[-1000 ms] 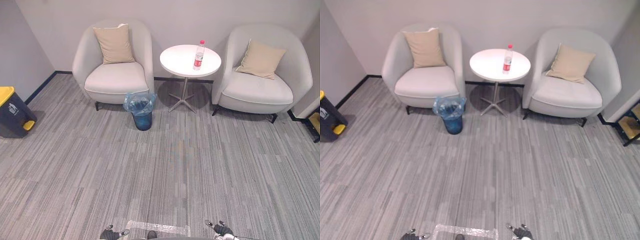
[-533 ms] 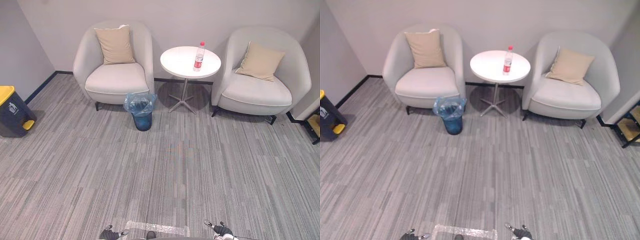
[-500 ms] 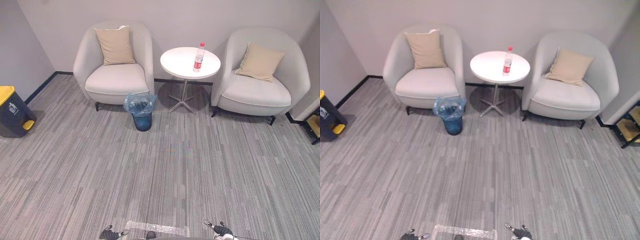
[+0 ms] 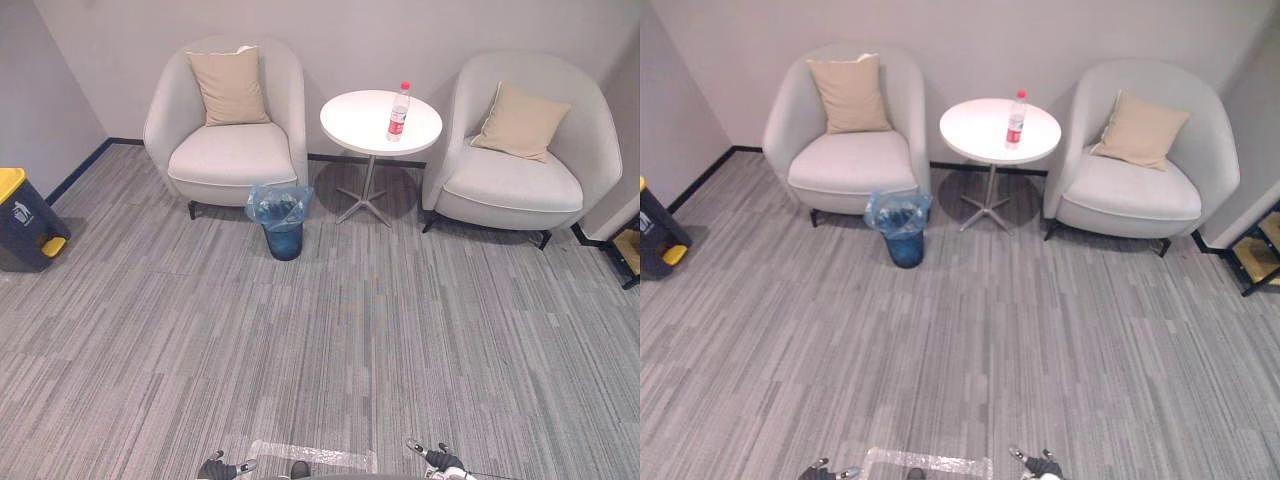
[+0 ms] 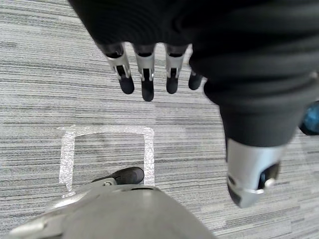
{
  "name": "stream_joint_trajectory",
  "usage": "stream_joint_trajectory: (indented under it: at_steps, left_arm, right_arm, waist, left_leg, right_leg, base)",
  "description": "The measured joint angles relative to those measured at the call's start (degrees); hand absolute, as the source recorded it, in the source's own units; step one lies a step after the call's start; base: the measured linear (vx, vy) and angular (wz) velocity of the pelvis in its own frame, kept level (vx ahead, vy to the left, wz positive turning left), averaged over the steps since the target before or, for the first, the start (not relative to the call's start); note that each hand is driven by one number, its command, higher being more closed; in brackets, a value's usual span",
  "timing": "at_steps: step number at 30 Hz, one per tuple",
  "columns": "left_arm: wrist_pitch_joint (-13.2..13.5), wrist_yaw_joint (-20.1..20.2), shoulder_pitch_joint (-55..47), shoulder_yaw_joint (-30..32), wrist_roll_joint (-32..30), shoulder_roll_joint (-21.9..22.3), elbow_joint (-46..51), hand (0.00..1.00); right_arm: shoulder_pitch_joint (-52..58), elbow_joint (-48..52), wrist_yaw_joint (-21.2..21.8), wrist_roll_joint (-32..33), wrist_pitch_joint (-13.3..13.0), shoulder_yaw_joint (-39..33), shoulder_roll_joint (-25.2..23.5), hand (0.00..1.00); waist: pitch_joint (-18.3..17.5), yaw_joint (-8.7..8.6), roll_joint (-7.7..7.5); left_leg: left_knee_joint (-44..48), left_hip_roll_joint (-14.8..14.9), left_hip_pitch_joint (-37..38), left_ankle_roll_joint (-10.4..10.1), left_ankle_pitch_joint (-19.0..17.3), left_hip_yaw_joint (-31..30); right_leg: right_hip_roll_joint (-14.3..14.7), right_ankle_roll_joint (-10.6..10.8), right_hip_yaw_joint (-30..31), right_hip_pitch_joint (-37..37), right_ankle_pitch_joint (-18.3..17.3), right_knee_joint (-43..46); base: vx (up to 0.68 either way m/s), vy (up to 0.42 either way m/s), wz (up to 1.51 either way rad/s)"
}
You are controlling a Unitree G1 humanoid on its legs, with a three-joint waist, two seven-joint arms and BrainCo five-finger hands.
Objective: Gather rubbish on tea table into small bin, then transfer packed bag to large trash can.
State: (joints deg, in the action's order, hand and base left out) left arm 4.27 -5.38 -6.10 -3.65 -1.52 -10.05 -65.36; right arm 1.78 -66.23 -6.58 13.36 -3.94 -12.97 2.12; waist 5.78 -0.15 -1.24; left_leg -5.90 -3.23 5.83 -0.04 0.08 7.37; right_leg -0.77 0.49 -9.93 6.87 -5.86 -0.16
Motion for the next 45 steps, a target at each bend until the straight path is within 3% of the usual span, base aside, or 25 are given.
stream_joint_trajectory:
  at_steps: [3, 5, 7, 9, 11, 14, 16, 17, 18, 20, 22, 24, 26, 28, 29, 31, 34, 35, 36, 37, 38, 39, 41, 42, 45]
  left_arm:
    - [-0.09, 0.01, 1.00, 0.04, 0.11, -0.33, 0.11, 0.00]
    - [-0.15, 0.10, 1.24, 1.22, 0.62, -0.06, 1.12, 0.00]
    - [-0.20, 0.29, 0.75, 3.93, 0.67, 0.44, 2.41, 0.00]
    - [-0.27, 0.25, -0.17, 7.65, 1.77, 1.69, 5.48, 0.00]
    - [-0.25, 0.07, -0.78, 9.59, 2.69, 2.45, 6.96, 0.00]
    - [-0.07, -0.25, -0.94, 10.04, 4.24, 2.66, 7.95, 0.00]
    - [-0.01, -0.78, -0.65, 10.02, 5.44, 2.92, 8.01, 0.00]
    - [0.03, -0.99, -0.60, 9.93, 5.87, 3.27, 7.99, 0.00]
    - [0.06, -0.99, -0.37, 9.99, 6.34, 2.93, 7.26, 0.00]
    - [0.11, -1.17, 0.76, 10.02, 6.34, 2.22, 7.32, 0.00]
    - [0.12, -1.18, 1.45, 10.03, 6.53, 1.98, 7.52, 0.00]
    - [0.06, -1.24, 1.33, 9.75, 6.60, 2.01, 8.10, 0.00]
    - [-0.05, -1.58, 2.27, 8.13, 6.11, 1.82, 8.59, 0.00]
    - [-0.04, -1.68, 3.31, 7.24, 6.12, 2.62, 8.67, 0.00]
    - [0.03, -1.67, 4.35, 6.57, 6.13, 4.71, 8.81, 0.00]
    - [0.09, -1.62, 5.12, 6.59, 6.14, 6.45, 8.72, 0.00]
    - [0.28, -0.53, 5.45, 6.52, 6.19, 9.58, 8.38, 0.00]
    - [0.34, -0.51, 5.38, 6.40, 6.18, 9.80, 8.05, 0.00]
    - [0.34, -0.52, 5.40, 5.82, 6.15, 9.41, 7.43, 0.00]
    - [0.35, -0.52, 5.58, 5.77, 6.13, 9.20, 7.11, 0.00]
    - [0.31, -0.56, 6.48, 5.95, 6.12, 9.98, 5.83, 0.00]
    - [0.35, -0.59, 6.32, 6.06, 6.10, 10.43, 5.05, 0.00]
    - [0.30, -0.74, 6.39, 7.32, 6.08, 11.00, 4.72, 0.00]
    - [0.26, -0.62, 6.43, 9.54, 6.09, 11.22, 5.64, 0.00]
    - [0.40, -0.59, 6.10, 10.54, 6.10, 11.56, 8.75, 0.00]
  right_arm:
    - [-0.38, 0.10, 0.02, 0.09, -0.10, -0.02, -0.04, 0.00]
    - [-0.64, 0.38, 0.01, 0.14, -0.20, -0.07, 0.17, 0.00]
    - [-0.53, 1.44, -0.08, 0.26, -0.26, -0.31, -0.34, 0.00]
    - [0.47, 3.26, -0.30, 0.45, -0.42, -0.29, -0.37, 0.00]
    - [0.57, 4.69, -0.74, 0.53, -0.47, -0.23, -0.53, 0.00]
    - [0.50, 4.58, -1.27, 0.61, -0.49, -0.27, -0.54, 0.00]
    - [0.27, 4.59, -1.59, 0.61, -0.52, -0.28, -0.37, 0.00]
    - [0.08, 4.60, -1.81, 0.53, -0.53, -0.25, -0.07, 0.00]
    - [-0.47, 4.07, -2.05, 0.49, -0.54, -0.23, 0.19, 0.00]
    - [-0.67, 4.11, -2.11, 0.12, -0.48, -0.16, -1.05, 0.00]
    - [-0.84, 5.00, -2.04, 0.09, -0.53, -0.03, -2.29, 0.00]
    - [-1.13, 6.02, -1.77, 0.01, -0.48, 0.52, -3.12, 0.00]
    - [-1.11, 9.22, -1.08, -0.41, -0.33, 1.04, -4.87, 0.00]
    - [-1.15, 10.61, -0.88, -1.49, -0.18, 1.26, -4.80, 0.00]
    - [-0.89, 11.84, -0.66, -2.19, -0.24, 1.35, -4.86, 0.00]
    - [-1.11, 12.18, -0.60, -2.22, -0.28, 1.43, -4.95, 0.00]
    - [-1.26, 12.84, -0.31, -2.28, -0.73, 1.43, -4.83, 0.00]
    - [-1.60, 12.80, -0.27, -2.29, -0.82, 1.48, -4.74, 0.00]
    - [-1.89, 11.95, -0.26, -2.29, -0.85, 1.99, -4.61, 0.00]
    - [-2.03, 11.91, -0.17, -2.13, -0.99, 2.18, -4.53, 0.00]
    - [-3.81, 10.00, -0.04, -2.56, -1.13, 2.47, -2.75, 0.00]
    - [-4.05, 8.89, -0.07, -2.61, -1.21, 2.49, -2.02, 0.00]
    - [-4.42, 9.19, -0.26, -2.54, -1.38, 2.41, -1.35, 0.00]
    - [-4.25, 9.23, -0.29, -2.58, -1.36, 2.51, -1.24, 0.00]
    - [-3.61, 9.02, -0.62, -2.19, -1.17, 4.07, -1.45, 0.00]
  waist:
    - [0.57, -0.11, -0.43]
    - [2.48, 0.35, -0.08]
    - [3.24, 0.54, 0.03]
    - [3.83, 0.76, -0.05]
    - [4.32, 1.02, 0.54]
    - [4.54, 1.27, 0.38]
    - [4.59, 2.23, 0.44]
    - [4.45, 2.63, 0.86]
    - [4.53, 3.26, 0.61]
    - [4.48, 3.31, -0.72]
    - [4.04, 3.96, -1.63]
    - [3.80, 4.27, -1.94]
    - [3.79, 3.93, -1.98]
    - [3.90, 3.45, -1.79]
    - [4.12, 3.10, -1.32]
    - [4.16, 2.84, -1.25]
    - [4.07, 1.56, -1.45]
    - [4.07, 0.91, -1.46]
    - [3.62, 0.34, -2.19]
    - [3.51, 0.26, -3.07]
    - [3.83, 0.72, 0.21]
    - [3.14, 0.75, 1.60]
    - [3.63, 0.35, 3.69]
    - [4.37, -0.05, 4.55]
    - [5.32, 1.10, 4.14]
  left_leg:
    - [5.44, 0.31, -3.56, -0.01, -2.95, 0.24]
    - [18.75, 2.38, -8.16, -1.34, -9.56, 1.47]
    - [28.20, 3.69, -11.52, -2.71, -11.39, 2.44]
    - [46.92, 6.16, -20.32, -2.06, -10.14, 3.13]
    - [53.79, 8.84, -22.96, -1.05, -11.99, 3.47]
    - [50.54, 9.79, -25.50, -2.89, -13.51, 3.48]
    - [37.42, 8.03, -26.75, -3.84, -11.40, 2.52]
    - [26.74, 6.92, -26.39, -4.50, -8.05, 0.52]
    - [24.69, 5.59, -25.14, -3.07, -2.44, 0.63]
    - [26.36, 4.31, -25.77, -2.49, -5.26, 1.64]
    - [31.49, 3.53, -25.10, 0.46, -9.74, 4.07]
    - [31.84, 2.96, -22.02, 1.45, -12.46, 5.48]
    - [28.27, 2.17, -15.08, 2.07, -14.87, 7.07]
    - [25.97, 1.95, -10.75, 2.27, -15.12, 7.04]
    - [22.44, 2.25, -5.16, 2.26, -15.13, 6.83]
    - [20.23, 2.74, -1.42, 2.26, -15.12, 6.82]
    - [18.26, 5.50, 4.37, 2.22, -15.14, 6.07]
    - [17.87, 5.98, 5.10, 1.36, -15.63, 5.51]
    - [17.82, 5.38, 5.68, -0.95, -16.96, 3.58]
    - [17.84, 5.27, 5.93, -1.66, -17.38, 2.56]
    - [18.09, 7.92, 6.75, -2.74, -17.95, 0.32]
    - [19.02, 8.91, 6.55, -2.79, -17.91, -0.93]
    - [26.10, 11.36, 4.77, -3.23, -17.68, -2.96]
    - [45.42, 14.06, -2.89, -6.05, -13.04, -6.49]
    - [65.38, 17.44, -13.09, -6.70, -12.99, -7.20]
  right_leg:
    - [-0.40, -0.22, 0.19, -3.12, -2.72, 4.50]
    - [0.15, -2.09, 1.21, -3.13, -4.94, 7.11]
    - [0.32, -2.90, 1.59, -2.83, -6.16, 8.33]
    - [0.04, -4.37, 2.25, -2.41, -8.12, 10.89]
    - [-0.12, -4.41, 3.08, -0.44, -9.56, 11.17]
    - [-2.47, -3.11, 4.52, 1.09, -11.44, 11.20]
    - [-5.48, -0.69, 6.34, 1.55, -13.03, 10.36]
    - [-6.67, 0.89, 7.63, 1.61, -13.98, 9.44]
    - [-8.19, 2.41, 8.74, 2.63, -14.64, 8.54]
    - [-9.02, 2.51, 10.14, 2.84, -12.89, 9.01]
    - [-10.42, 2.80, 11.37, 1.63, -11.71, 15.22]
    - [-11.46, 5.28, 13.17, -1.21, -9.91, 24.72]
    - [-12.04, 9.46, 15.01, -11.79, -4.89, 50.19]
    - [-12.36, 8.08, 12.61, -16.62, -5.77, 59.55]
    - [-12.88, 5.19, 7.78, -20.93, -7.57, 63.79]
    - [-13.36, 3.72, 3.86, -23.45, -9.46, 62.39]
    - [-13.03, 2.23, -4.54, -27.58, -10.59, 46.46]
    - [-12.46, 2.12, -5.12, -28.51, -8.53, 40.22]
    - [-11.49, 0.95, -3.93, -28.63, -1.04, 30.20]
    - [-11.04, 0.86, -2.69, -29.12, 1.30, 29.51]
    - [-8.66, -0.23, -2.90, -28.72, -0.29, 31.66]
    - [-7.42, -0.35, -3.16, -28.69, -2.52, 31.88]
    - [-5.53, -1.44, -4.76, -26.44, -5.21, 31.77]
    - [-3.34, -1.98, -6.10, -21.97, -7.31, 29.93]
    - [-1.31, -3.48, -7.77, -14.14, -9.59, 26.74]
  base:
    - [0.00, -0.021, -0.03]
    - [0.01, -0.052, -0.17]
    - [0.01, -0.047, -0.14]
    - [0.10, -0.030, -0.16]
    - [0.22, 0.055, -0.17]
    - [0.26, 0.107, -0.19]
    - [0.38, 0.248, -0.42]
    - [0.42, 0.352, -0.55]
    - [0.57, 0.407, -0.52]
    - [0.53, 0.275, -0.19]
    - [0.61, 0.258, -0.21]
    - [0.52, 0.219, -0.36]
    - [0.40, 0.123, -0.39]
    - [0.35, 0.042, -0.19]
    - [0.42, 0.004, -0.14]
    - [0.32, -0.040, -0.02]
    - [0.40, -0.183, 0.21]
    - [0.39, -0.261, 0.41]
    - [0.41, -0.269, 0.36]
    - [0.39, -0.254, 0.04]
    - [0.37, -0.237, -0.23]
    - [0.36, -0.232, -0.35]
    - [0.42, -0.274, 0.03]
    - [0.37, -0.259, 0.28]
    - [0.38, -0.184, 0.13]
